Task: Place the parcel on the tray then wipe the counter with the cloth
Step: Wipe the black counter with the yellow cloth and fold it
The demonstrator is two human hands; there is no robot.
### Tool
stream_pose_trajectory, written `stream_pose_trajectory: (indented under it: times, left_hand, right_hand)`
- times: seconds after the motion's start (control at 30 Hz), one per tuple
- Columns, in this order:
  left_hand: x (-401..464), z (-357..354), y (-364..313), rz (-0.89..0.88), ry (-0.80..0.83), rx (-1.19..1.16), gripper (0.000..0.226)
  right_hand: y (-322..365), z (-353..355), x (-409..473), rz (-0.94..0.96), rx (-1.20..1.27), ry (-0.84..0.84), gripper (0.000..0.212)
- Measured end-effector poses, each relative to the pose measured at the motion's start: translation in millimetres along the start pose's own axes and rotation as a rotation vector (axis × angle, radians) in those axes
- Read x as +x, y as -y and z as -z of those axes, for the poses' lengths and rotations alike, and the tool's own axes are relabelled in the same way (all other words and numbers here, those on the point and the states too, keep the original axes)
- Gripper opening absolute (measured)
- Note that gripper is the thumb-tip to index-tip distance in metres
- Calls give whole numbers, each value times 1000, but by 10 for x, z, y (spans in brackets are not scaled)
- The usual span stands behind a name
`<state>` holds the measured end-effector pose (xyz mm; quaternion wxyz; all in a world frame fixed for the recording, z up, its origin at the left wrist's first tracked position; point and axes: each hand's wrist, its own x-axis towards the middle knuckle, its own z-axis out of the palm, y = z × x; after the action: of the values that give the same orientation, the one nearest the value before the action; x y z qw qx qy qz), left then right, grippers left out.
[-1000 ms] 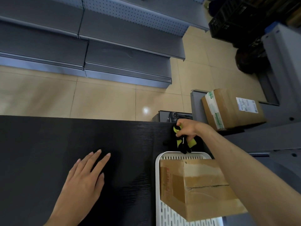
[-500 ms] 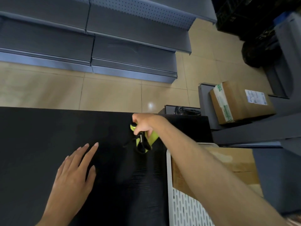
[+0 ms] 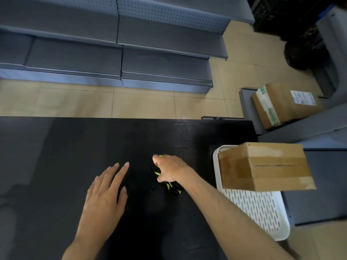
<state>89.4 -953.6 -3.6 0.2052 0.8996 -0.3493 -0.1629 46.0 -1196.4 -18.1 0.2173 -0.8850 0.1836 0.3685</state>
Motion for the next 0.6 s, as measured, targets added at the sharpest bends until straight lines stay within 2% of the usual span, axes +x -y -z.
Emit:
stream_pose_trajectory:
  times: [0.2, 0.37, 0.6]
  left_hand:
    - [-512, 185, 330, -60, 24, 21, 69]
    - [-1087, 405, 699, -49, 53, 53, 62]
    - [-1696, 780, 1299, -2, 105, 69, 57]
  right_hand:
    - [492, -704, -467, 2, -48, 39, 50]
    - [998, -1278, -861, 14, -38, 59, 46]
    - [1625, -1871, -1253, 13, 89, 106, 36]
